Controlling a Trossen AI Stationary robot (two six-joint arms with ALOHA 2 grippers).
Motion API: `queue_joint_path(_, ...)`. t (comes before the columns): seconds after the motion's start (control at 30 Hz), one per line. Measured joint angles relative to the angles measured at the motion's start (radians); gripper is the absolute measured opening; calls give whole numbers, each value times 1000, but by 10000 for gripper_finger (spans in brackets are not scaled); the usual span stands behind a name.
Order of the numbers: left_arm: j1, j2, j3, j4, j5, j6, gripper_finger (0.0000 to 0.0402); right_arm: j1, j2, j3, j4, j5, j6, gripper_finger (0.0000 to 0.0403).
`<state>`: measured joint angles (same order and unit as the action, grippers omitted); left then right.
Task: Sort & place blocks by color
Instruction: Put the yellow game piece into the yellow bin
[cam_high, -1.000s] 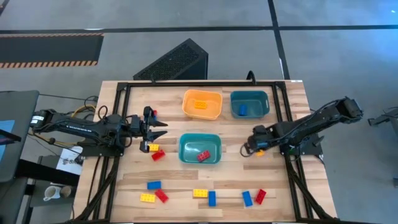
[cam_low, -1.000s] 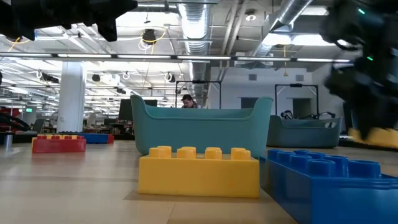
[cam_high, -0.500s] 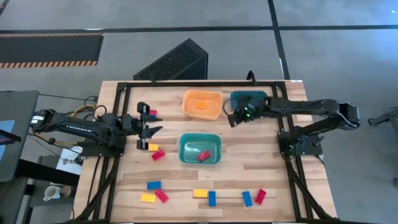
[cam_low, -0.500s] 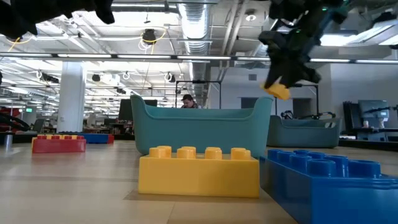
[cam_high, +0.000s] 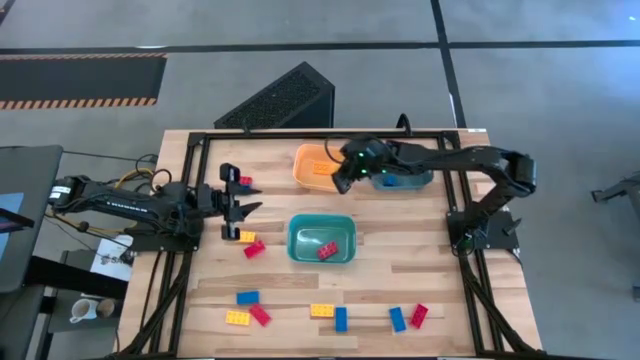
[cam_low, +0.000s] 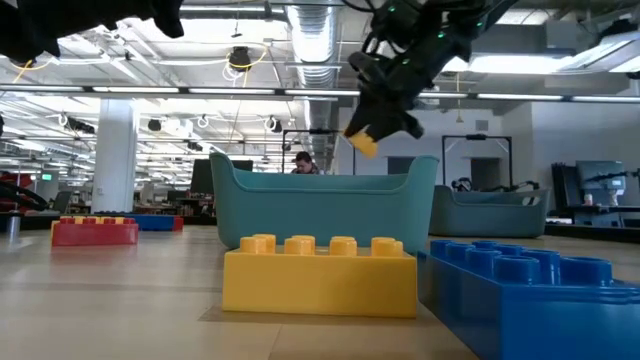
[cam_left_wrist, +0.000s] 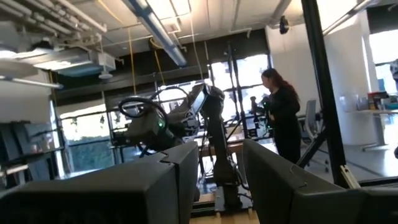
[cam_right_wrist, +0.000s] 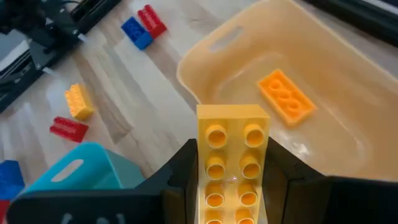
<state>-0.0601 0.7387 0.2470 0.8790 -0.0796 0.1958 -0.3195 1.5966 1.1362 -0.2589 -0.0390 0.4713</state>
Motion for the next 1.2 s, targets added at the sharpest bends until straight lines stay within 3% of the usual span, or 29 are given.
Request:
queue_joint_path(0.4, 0, 0, 0, -34, -144, -31, 116, -4, 36, 34, 12, -21, -29, 133)
queue_joint_path(1.2, 0, 0, 0, 2, -145, -56, 116, 7, 36, 34, 14, -45, -54, 139)
